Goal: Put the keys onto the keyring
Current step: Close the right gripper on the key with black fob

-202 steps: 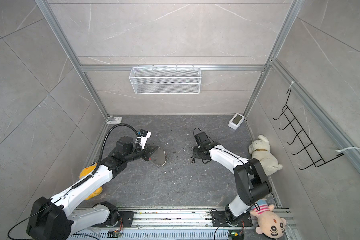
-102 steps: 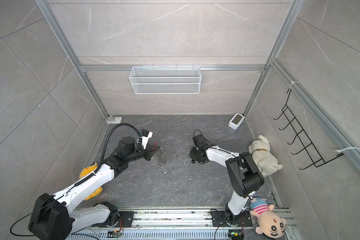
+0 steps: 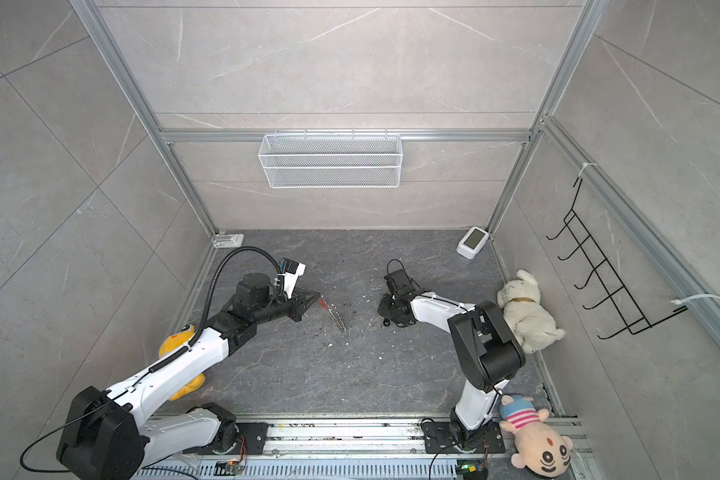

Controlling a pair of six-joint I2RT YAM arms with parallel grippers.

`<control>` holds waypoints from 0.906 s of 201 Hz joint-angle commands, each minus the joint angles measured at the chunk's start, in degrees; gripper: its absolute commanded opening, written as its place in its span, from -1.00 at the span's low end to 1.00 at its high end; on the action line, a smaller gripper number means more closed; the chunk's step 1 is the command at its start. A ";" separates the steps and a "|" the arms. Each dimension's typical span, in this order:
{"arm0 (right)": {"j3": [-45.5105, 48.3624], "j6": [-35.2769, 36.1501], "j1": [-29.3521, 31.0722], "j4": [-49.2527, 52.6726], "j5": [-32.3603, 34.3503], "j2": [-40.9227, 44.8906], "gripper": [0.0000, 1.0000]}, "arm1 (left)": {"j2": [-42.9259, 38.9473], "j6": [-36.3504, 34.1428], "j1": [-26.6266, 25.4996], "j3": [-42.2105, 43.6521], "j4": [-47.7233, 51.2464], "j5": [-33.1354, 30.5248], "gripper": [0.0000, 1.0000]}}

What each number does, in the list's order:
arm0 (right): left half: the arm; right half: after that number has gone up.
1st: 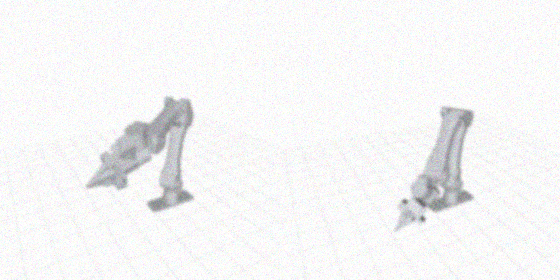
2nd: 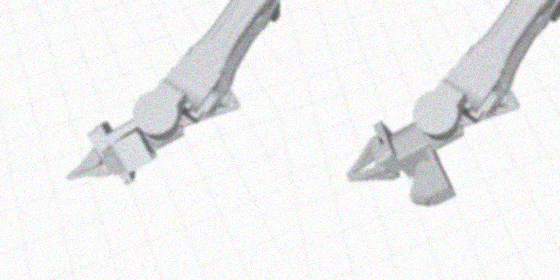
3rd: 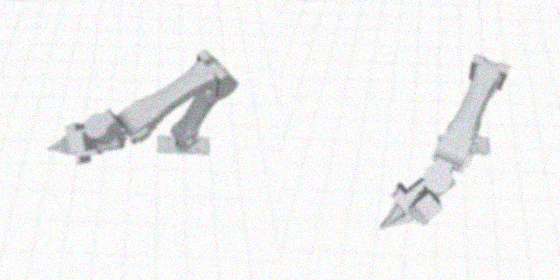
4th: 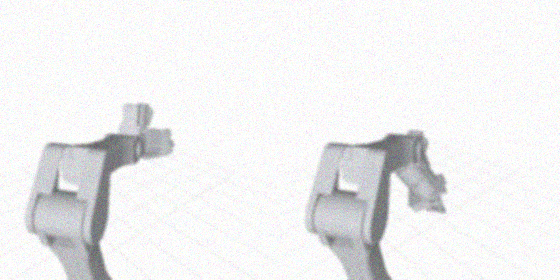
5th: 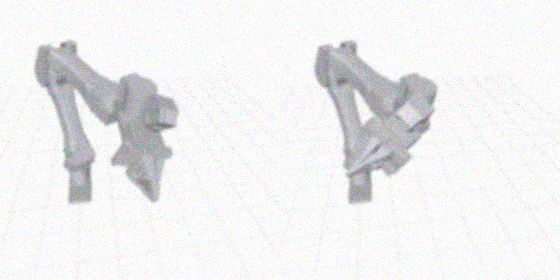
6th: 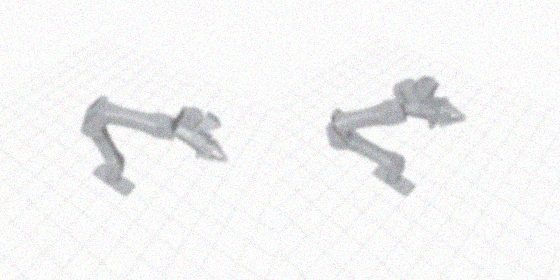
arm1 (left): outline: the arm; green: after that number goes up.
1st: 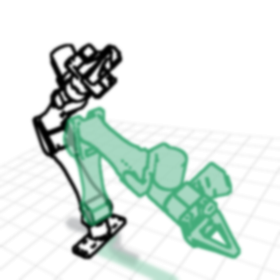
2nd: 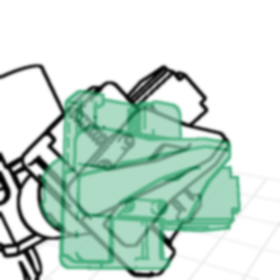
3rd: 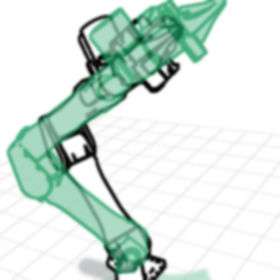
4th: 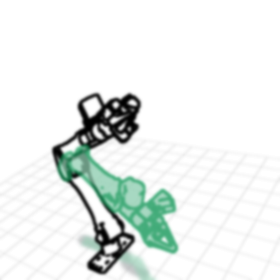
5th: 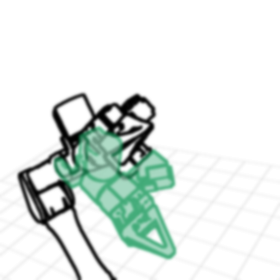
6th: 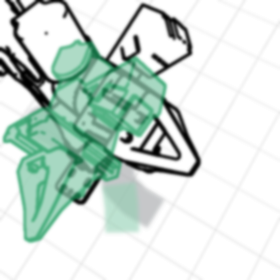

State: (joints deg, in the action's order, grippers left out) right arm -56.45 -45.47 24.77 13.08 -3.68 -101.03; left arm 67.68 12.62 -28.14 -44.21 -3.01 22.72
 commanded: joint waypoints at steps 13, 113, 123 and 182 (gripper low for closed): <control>0.99 -0.76 -0.27 -1.38 1.05 -1.74 -0.66 | -0.29 0.47 -0.25 -1.76 -2.44 1.89 -1.00; 0.90 0.18 -0.61 -1.37 1.07 -1.92 -1.00 | 0.44 0.37 -0.24 -2.55 -1.89 2.38 -1.00; 0.90 0.81 -0.61 -1.29 1.05 -1.07 -1.00 | 0.28 0.37 -0.25 -2.45 -1.80 2.19 -1.00; -1.27 26.55 1.88 -0.11 3.33 12.93 -1.00 | -0.52 1.66 -0.25 -4.62 1.25 -4.22 -1.00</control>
State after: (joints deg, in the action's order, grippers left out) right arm -56.80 -34.41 24.93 12.43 -3.55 -96.40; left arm 68.29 13.34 -28.14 -44.69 -1.50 21.34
